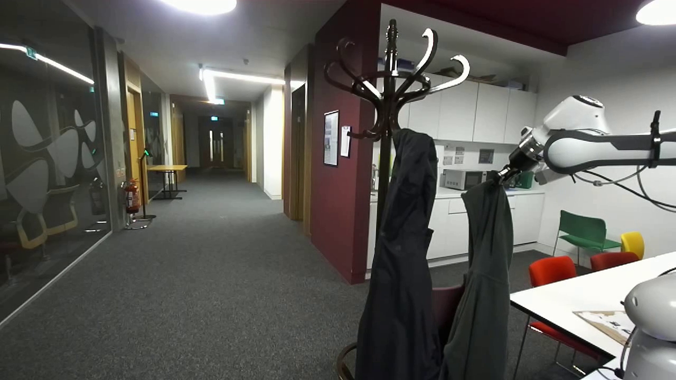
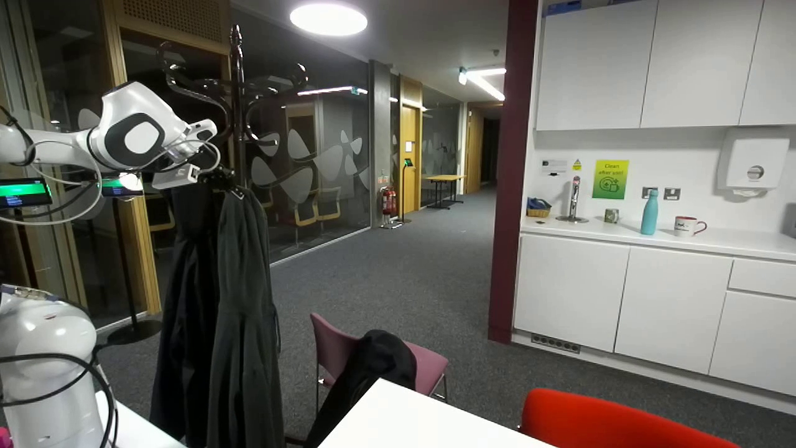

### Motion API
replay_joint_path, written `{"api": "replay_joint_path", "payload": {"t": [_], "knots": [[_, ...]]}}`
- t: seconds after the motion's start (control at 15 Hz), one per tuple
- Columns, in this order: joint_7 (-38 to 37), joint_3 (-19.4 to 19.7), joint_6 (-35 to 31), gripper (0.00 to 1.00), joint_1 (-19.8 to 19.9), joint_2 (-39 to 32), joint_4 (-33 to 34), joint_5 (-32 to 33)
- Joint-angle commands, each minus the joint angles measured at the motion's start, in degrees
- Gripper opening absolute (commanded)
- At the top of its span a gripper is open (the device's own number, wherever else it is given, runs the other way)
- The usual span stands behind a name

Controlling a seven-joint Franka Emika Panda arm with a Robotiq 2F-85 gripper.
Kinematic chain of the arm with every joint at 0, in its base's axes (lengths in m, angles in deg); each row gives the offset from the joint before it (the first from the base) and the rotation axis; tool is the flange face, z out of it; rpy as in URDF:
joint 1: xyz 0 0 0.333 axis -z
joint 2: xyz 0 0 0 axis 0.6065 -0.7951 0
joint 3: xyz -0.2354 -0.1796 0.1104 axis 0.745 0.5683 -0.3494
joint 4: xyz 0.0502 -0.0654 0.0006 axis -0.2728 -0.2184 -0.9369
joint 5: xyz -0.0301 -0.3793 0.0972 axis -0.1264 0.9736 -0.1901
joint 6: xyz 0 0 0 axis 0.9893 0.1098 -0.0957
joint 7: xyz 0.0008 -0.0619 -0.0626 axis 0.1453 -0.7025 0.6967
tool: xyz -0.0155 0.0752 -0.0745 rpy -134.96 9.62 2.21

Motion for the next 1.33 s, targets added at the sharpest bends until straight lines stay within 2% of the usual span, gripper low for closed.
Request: {"api": "replay_joint_path", "payload": {"t": [0.0,0.67,0.73,0.93,1.27], "knots": [[-0.9,0.5,0.2,0.05,-0.7,-0.1,0.2,1.0],[-0.9,0.5,0.3,0.05,-0.7,-0.1,0.2,1.0],[-0.9,0.5,0.3,0.01,-0.7,-0.1,0.2,1.0],[0.6,2.8,0.3,0.01,1.0,-0.7,1.3,2.2],[4.8,10.4,-0.7,0.01,3.2,-4.2,5.9,4.8]]}}
